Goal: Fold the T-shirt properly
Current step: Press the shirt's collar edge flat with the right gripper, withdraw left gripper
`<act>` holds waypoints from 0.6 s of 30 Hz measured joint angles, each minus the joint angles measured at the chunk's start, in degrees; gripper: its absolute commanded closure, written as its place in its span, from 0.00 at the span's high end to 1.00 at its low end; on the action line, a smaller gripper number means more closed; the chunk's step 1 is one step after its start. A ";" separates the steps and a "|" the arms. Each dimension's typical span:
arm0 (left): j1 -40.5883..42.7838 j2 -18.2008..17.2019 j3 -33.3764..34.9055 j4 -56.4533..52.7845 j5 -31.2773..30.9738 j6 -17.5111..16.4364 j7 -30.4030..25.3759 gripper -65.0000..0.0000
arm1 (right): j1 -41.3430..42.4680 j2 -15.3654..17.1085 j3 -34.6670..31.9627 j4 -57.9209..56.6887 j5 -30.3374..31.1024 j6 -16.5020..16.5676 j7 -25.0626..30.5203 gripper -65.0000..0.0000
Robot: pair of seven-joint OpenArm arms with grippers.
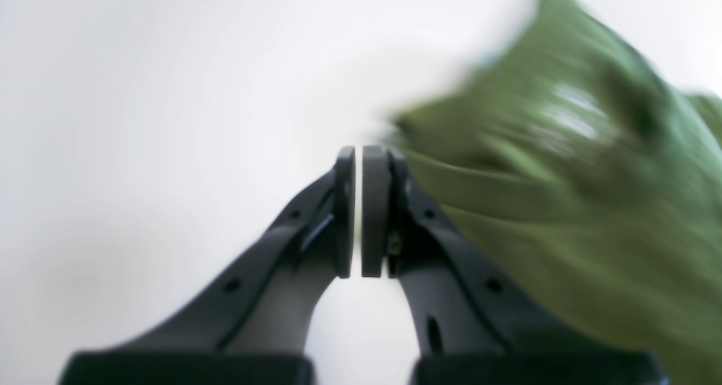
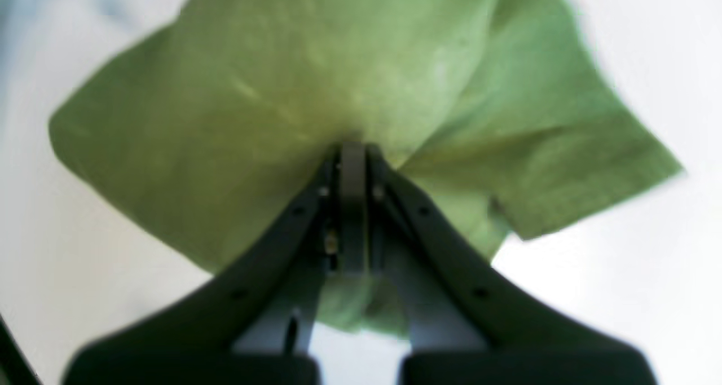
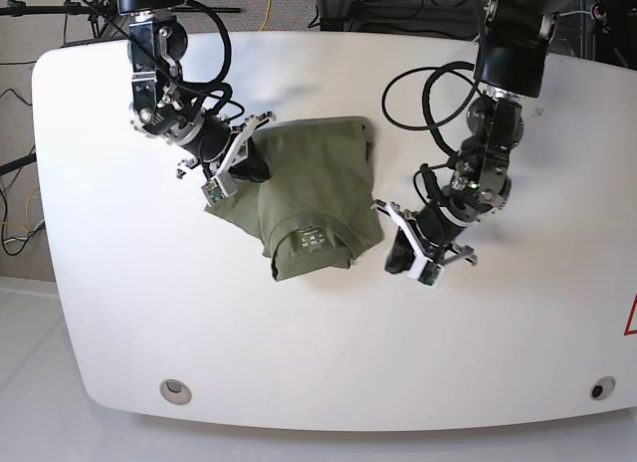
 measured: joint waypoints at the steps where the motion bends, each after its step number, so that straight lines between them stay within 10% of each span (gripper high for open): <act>1: 0.09 -0.46 -0.42 0.81 -0.04 0.02 -0.07 0.00 | -0.11 0.00 0.04 0.79 -0.09 -0.13 -0.07 0.00; 18: 10.21 -5.44 -12.61 16.50 0.00 -0.24 -0.09 0.00 | -1.53 -0.15 -2.60 13.75 0.02 0.15 -10.19 0.00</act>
